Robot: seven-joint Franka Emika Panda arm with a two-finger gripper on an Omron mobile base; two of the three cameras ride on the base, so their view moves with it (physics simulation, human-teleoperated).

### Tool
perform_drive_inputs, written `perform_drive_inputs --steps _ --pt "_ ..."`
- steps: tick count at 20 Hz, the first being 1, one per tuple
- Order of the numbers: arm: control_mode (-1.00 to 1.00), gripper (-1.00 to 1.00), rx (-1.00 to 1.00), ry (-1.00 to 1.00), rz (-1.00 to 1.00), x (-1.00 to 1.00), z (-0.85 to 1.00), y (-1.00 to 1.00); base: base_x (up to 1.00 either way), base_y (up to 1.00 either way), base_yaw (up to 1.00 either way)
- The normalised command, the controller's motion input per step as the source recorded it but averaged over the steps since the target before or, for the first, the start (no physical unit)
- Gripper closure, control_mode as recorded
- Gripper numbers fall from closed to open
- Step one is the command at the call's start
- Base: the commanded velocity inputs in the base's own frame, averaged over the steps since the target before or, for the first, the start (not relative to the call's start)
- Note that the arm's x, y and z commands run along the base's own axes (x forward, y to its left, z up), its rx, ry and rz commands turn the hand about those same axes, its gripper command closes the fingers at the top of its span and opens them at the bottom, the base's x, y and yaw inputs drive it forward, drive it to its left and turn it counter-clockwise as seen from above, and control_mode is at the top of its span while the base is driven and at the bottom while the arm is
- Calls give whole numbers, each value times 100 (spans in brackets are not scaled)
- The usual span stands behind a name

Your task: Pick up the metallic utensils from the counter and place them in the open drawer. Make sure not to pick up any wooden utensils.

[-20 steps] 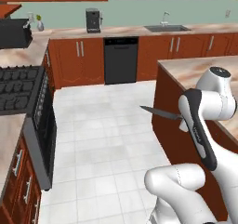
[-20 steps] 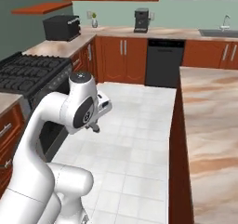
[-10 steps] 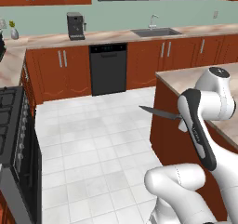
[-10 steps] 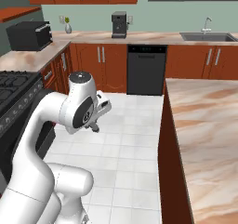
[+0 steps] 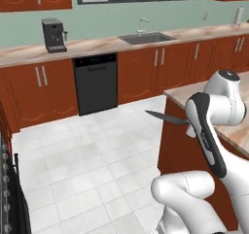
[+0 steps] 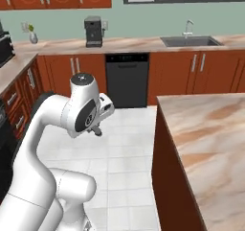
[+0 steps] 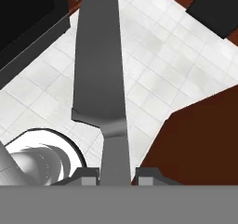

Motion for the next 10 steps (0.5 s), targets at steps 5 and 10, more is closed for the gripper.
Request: perform_drive_inputs --steps 5,10 --pt "100 100 0 0 0 0 0 0 100 71 -30" --pt "100 100 0 0 0 0 0 0 100 74 -31"
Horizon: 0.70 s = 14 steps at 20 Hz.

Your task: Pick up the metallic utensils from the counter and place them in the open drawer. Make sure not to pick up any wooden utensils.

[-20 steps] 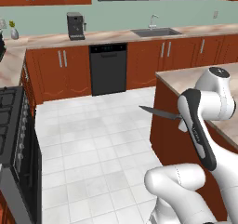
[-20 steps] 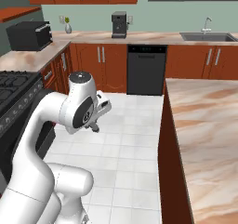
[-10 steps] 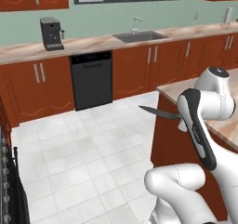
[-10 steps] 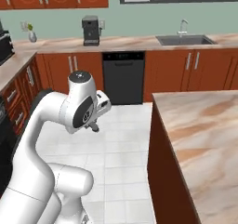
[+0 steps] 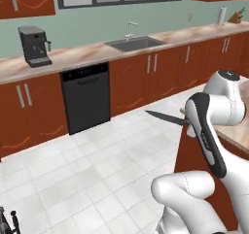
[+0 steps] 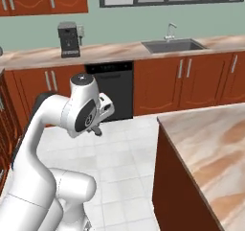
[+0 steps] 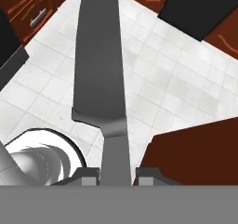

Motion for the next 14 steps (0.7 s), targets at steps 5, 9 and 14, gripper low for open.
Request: perform_drive_inputs --steps 5,9,14 --pt "100 100 0 0 0 0 0 0 100 60 -39" --pt "100 100 0 0 0 0 0 0 100 44 -47" --pt "100 100 0 0 0 0 0 0 100 52 -47"
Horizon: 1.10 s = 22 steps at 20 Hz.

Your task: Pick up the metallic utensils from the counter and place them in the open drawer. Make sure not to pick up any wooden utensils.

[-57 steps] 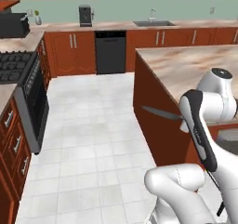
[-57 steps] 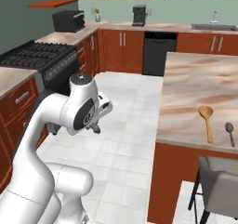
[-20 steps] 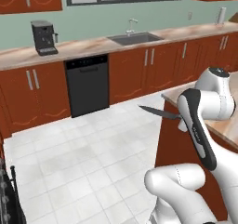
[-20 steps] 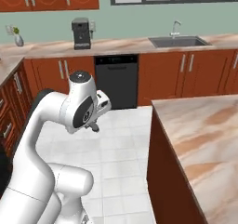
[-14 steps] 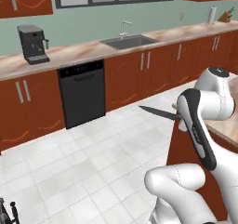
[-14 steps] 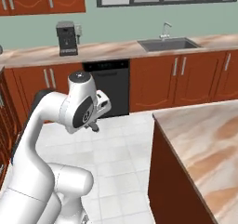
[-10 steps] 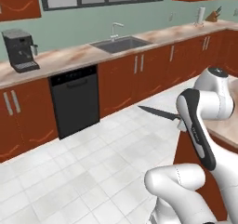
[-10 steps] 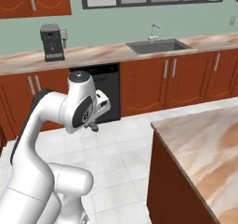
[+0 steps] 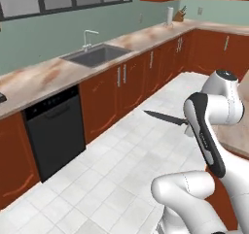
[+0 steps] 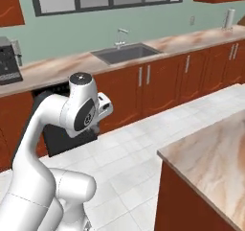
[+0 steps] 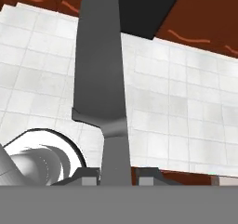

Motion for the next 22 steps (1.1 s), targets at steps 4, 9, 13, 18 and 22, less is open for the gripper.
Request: perform_drive_inputs --steps 4,9,13,18,22 --pt "100 100 0 0 0 0 0 0 83 63 -45" --pt "100 100 0 0 0 0 0 0 24 42 -46" --pt "100 100 0 0 0 0 0 0 1 3 -51" --pt "100 100 0 0 0 0 0 0 21 -3 -48" --pt "100 100 0 0 0 0 0 0 30 -48 -37"
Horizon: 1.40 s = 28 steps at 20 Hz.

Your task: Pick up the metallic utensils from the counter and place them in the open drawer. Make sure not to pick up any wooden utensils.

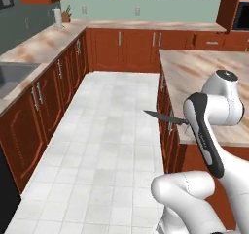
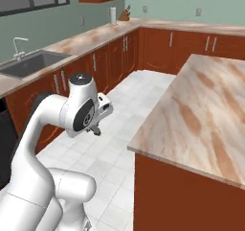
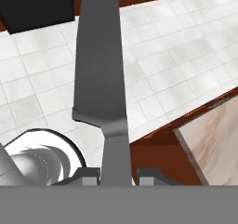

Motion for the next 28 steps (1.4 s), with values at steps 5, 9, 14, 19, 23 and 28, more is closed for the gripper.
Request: perform_drive_inputs --steps 5,9,14,19,23,28 --pt "100 100 0 0 0 0 0 0 24 -30 -35" --pt "100 100 0 0 0 0 0 0 62 60 -32" --pt "100 100 0 0 0 0 0 0 58 100 -26" --pt "100 100 0 0 0 0 0 0 67 100 -24" --pt "100 100 0 0 0 0 0 0 97 83 -29" --pt "100 100 0 0 0 0 0 0 100 59 -33"
